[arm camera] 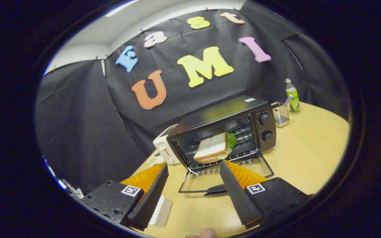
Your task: Open the toaster oven, put the food inside, and close the toaster oven door.
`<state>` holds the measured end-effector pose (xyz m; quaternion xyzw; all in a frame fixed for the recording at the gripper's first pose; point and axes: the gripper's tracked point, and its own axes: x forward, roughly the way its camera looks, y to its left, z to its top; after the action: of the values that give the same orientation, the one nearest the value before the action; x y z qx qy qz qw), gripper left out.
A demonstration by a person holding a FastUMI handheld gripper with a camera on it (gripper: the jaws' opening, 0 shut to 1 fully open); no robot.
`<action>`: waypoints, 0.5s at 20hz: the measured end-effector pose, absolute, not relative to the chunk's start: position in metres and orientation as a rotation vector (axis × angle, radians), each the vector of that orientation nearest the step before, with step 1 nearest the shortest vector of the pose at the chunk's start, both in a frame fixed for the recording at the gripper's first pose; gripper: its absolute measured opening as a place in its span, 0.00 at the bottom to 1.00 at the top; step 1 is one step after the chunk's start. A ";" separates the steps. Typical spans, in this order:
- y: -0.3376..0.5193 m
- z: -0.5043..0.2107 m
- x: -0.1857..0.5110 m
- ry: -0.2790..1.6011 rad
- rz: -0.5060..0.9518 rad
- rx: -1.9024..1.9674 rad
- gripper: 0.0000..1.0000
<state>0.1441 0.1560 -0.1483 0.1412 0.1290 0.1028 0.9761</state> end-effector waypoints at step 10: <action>0.146 -0.229 0.119 0.374 0.115 0.016 1.00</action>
<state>0.1186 0.1462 -0.2292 0.0077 0.1857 0.0569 0.9809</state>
